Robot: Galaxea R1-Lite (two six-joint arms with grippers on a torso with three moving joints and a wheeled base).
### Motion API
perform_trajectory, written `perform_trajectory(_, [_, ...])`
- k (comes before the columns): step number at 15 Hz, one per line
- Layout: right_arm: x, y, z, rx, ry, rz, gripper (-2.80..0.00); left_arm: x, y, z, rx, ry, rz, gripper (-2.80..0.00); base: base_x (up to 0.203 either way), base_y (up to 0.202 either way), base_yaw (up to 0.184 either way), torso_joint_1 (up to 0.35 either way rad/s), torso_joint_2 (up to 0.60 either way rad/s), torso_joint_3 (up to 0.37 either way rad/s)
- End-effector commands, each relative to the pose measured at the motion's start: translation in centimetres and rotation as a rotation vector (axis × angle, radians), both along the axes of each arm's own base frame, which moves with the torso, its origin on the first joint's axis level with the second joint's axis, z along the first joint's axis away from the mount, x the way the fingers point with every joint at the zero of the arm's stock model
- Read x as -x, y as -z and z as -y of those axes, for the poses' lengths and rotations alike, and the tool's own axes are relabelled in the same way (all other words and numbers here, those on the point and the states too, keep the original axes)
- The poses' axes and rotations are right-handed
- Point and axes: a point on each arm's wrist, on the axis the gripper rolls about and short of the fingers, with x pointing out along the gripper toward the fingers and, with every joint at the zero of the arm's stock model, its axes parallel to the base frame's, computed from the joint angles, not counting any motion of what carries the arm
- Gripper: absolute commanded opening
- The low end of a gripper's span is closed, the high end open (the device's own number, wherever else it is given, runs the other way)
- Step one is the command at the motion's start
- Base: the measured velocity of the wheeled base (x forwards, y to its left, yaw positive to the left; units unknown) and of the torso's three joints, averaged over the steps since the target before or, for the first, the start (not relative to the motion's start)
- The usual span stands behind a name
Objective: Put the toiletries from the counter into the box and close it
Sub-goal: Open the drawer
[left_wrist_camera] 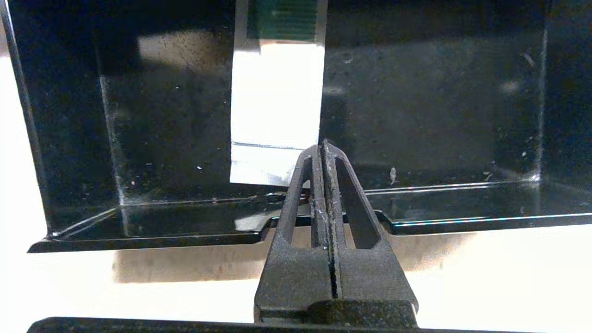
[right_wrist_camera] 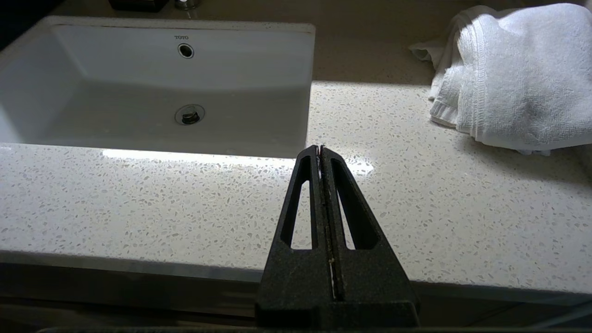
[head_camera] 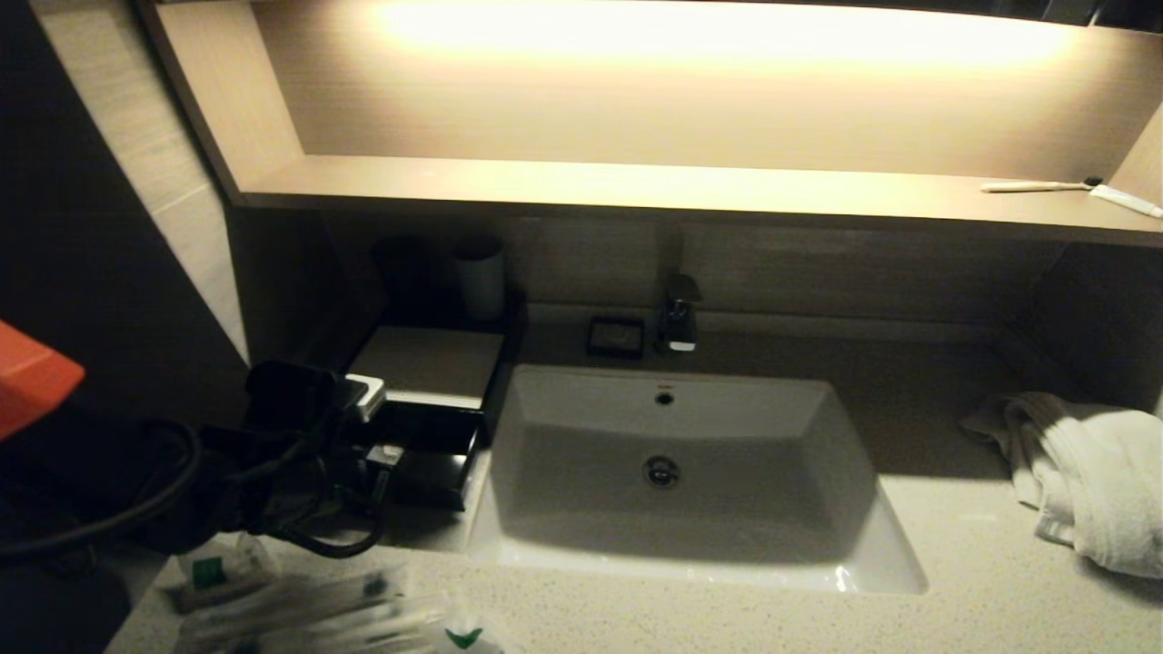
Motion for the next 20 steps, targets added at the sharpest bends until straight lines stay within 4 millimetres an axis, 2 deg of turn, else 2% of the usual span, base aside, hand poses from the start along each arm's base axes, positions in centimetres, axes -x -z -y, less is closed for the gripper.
perform_trajectory(1, [0.0, 0.0, 0.0, 0.000, 0.000, 0.000, -2.80, 0.4, -0.9, -0.1, -0.001, 0.004, 0.015, -2.80, 0.000, 0.000, 0.000, 0.000, 0.00, 0.000])
perform_trajectory(20, [0.0, 0.0, 0.0, 0.000, 0.000, 0.000, -2.80, 2.4, -1.4, -0.5, -0.096, 0.081, -0.094, -2.80, 0.000, 0.000, 0.000, 0.000, 0.00, 0.000])
